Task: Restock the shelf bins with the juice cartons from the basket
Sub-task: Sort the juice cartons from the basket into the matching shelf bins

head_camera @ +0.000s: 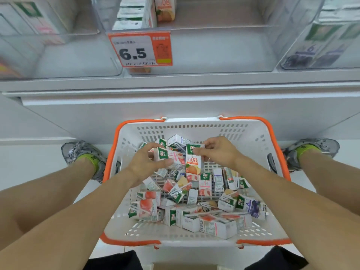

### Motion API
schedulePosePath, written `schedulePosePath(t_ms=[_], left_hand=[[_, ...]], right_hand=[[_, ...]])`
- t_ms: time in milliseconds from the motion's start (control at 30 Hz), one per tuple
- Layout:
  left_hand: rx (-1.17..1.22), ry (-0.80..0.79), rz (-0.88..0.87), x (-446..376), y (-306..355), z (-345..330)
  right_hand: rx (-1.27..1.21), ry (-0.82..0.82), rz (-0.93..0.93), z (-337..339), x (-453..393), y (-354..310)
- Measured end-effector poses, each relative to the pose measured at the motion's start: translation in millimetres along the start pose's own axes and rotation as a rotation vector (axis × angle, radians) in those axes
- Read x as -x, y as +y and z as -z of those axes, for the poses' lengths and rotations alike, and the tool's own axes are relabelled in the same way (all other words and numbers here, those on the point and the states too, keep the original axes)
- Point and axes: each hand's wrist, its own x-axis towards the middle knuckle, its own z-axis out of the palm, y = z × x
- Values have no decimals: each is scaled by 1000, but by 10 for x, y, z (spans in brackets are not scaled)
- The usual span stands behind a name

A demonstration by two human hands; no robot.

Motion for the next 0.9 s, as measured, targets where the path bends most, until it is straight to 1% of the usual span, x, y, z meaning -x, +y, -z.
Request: schedulePosePath(t_ms=[100,167,200,267,333,400,433,500,567,700,800,900], left_hand=[[180,-75,5,176,309,61],[223,-139,14,266,500,147],[169,-165,-4,298,585,208],[-18,-194,-86,409,815,348],[-200,-167,-184,563,1097,528],[-271,-132,-246,768,1371,714],[-268,-125,-272,873,1485,791],[-156,-129,-308,1000,1632,916],[-32,-94,-339,1025,1703,996],[269,-87,-441,984,1828,1050],[402,-61,-447,999,1979,1050],[423,-22,-501,997,2056,1079]], right_hand=[[-58,-1,63,158,75,-220],[-73,-33,111,252,147,-374],[-62,-40,144,291,183,-454],[-21,-27,235,343,272,-629],[-6,12,319,372,376,-820],[-12,50,395,390,481,-1026],[-16,69,433,390,535,-1134],[-44,107,528,399,646,-1343],[-74,162,625,408,769,-1541],[-159,226,733,461,940,-1867],[-210,269,757,543,968,-2095],[-167,429,792,671,903,-2337]])
